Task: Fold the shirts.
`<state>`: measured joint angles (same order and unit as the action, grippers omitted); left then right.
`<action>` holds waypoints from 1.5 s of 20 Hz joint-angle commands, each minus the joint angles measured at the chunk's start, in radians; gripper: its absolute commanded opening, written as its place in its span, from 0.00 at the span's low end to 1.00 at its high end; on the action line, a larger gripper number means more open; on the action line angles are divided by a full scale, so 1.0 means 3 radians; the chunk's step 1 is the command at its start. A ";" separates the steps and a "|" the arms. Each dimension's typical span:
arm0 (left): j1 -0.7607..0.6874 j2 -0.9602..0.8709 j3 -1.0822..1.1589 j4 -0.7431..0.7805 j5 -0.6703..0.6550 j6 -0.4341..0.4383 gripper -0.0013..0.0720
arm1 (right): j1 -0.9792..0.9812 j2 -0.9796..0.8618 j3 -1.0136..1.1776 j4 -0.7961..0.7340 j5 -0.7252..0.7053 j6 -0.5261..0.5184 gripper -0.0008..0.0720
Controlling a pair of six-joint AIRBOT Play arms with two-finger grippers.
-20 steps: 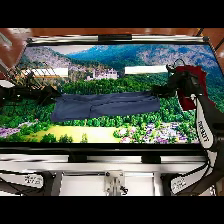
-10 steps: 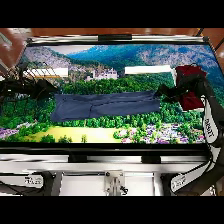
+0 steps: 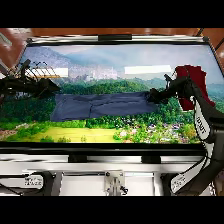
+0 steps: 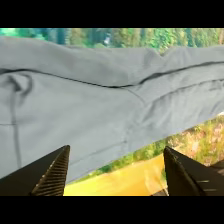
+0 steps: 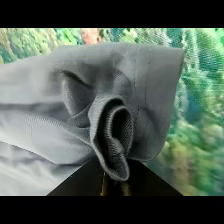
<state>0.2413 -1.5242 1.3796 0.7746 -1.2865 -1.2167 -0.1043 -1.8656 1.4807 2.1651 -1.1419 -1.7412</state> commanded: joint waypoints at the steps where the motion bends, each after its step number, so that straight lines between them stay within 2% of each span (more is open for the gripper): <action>1: -0.0197 0.0025 0.0003 -0.0057 0.0052 -0.0001 0.90 | 0.0029 0.0329 0.0009 0.0093 0.0041 -0.0174 0.10; 2: -0.0303 0.0024 0.0001 -0.0065 0.0117 -0.0001 0.73 | 0.0029 0.0476 0.0009 0.0088 0.0033 -0.0172 0.10; 4: -0.0576 0.0024 0.0000 -0.0072 0.0249 -0.0042 0.10 | 0.0031 0.0774 0.0009 0.0085 -0.0052 -0.0086 0.10; 5: -0.0743 0.0024 -0.0001 -0.0089 0.0337 -0.0038 0.06 | 0.0029 0.0921 0.0009 0.0081 -0.0139 -0.0015 0.10; 12: -0.2045 -0.0145 -0.0061 -0.0141 0.1268 -0.0217 0.06 | 0.0029 0.1813 0.0009 0.0081 -0.0846 0.0566 0.10; 15: -0.2413 -0.0318 -0.0061 -0.0142 0.1634 -0.0472 0.06 | 0.0029 0.2181 0.0009 0.0081 -0.1053 0.0739 0.10; 17: -0.2633 -0.0444 -0.0060 -0.0164 0.1802 -0.0501 0.06 | 0.0029 0.2401 0.0009 0.0083 -0.1166 0.0867 0.10; 21: -0.2944 -0.0655 -0.0060 -0.0490 0.2040 -0.0500 0.06 | 0.0029 0.2795 0.0009 0.0086 -0.1315 0.1085 0.10; 24: -0.3146 -0.0786 -0.0060 -0.0978 0.2406 -0.0448 0.06 | 0.0029 0.3000 0.0009 0.0084 -0.1405 0.1222 0.10; 26: -0.3160 -0.0788 -0.0053 -0.1038 0.2331 -0.0243 0.06 | 0.0029 0.3053 0.0009 0.0080 -0.1432 0.1232 0.10; 28: -0.2997 -0.0724 -0.0053 -0.1015 0.2008 -0.0103 0.06 | 0.0029 0.3042 0.0008 -0.0051 -0.1423 0.1258 0.10; 30: -0.2747 -0.0567 -0.0053 -0.0785 0.1661 -0.0086 0.06 | 0.0029 0.2982 0.0008 -0.0306 -0.1429 0.1256 0.10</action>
<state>-0.6395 -1.7271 1.3624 0.5072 -0.6819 -1.2812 -0.0963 -0.9695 1.4826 2.1529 -1.5627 -1.3788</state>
